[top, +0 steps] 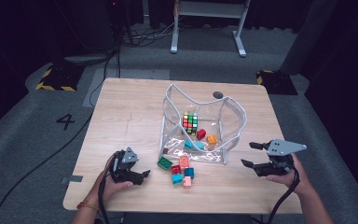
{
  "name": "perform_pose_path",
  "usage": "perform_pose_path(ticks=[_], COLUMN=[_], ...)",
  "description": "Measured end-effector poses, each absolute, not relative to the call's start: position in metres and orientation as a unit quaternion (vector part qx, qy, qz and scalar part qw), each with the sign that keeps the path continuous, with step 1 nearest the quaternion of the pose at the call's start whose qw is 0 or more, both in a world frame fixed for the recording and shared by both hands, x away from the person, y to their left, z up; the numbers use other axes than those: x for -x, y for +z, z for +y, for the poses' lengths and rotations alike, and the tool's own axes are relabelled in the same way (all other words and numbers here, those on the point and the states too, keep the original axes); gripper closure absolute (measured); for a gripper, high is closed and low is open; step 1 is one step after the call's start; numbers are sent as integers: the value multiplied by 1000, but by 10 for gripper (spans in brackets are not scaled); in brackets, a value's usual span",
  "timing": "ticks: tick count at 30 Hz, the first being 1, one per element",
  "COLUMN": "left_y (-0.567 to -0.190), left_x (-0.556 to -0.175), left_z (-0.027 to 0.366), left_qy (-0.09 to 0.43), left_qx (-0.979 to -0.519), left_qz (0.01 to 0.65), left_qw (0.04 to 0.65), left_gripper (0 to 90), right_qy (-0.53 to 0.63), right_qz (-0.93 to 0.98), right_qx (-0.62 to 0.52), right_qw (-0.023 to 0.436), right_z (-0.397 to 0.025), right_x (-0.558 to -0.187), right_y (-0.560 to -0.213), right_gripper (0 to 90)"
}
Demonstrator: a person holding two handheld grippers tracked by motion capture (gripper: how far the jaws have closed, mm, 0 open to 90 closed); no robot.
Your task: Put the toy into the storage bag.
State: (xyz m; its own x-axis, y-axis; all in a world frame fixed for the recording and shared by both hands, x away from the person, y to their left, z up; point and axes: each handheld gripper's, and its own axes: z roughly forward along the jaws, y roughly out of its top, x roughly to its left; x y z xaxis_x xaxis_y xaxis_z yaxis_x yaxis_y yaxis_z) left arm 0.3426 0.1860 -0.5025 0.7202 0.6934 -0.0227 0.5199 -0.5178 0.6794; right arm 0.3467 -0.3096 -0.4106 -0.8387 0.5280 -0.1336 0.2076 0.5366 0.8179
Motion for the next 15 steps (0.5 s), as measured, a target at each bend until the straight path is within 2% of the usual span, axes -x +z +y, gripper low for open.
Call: perform_pose_path(ticks=[10,11,15], left_y=[-503,-503,-503], left_x=[-343,-343,-343], left_z=[186,186,186], left_qy=[127,127,127], left_qx=[-862,-862,-862], left_qz=[352,352,352], left_qw=[342,342,342], left_gripper=[137,137,137], right_qy=[418,420,418], right_qz=[877,880,885], right_qx=[-196,-188,-180], right_qw=[132,116,98], right_z=[-282,-274,-260], right_x=[-331,-329,-324], right_y=[-452,-458,-463], right_gripper=[311,316,327])
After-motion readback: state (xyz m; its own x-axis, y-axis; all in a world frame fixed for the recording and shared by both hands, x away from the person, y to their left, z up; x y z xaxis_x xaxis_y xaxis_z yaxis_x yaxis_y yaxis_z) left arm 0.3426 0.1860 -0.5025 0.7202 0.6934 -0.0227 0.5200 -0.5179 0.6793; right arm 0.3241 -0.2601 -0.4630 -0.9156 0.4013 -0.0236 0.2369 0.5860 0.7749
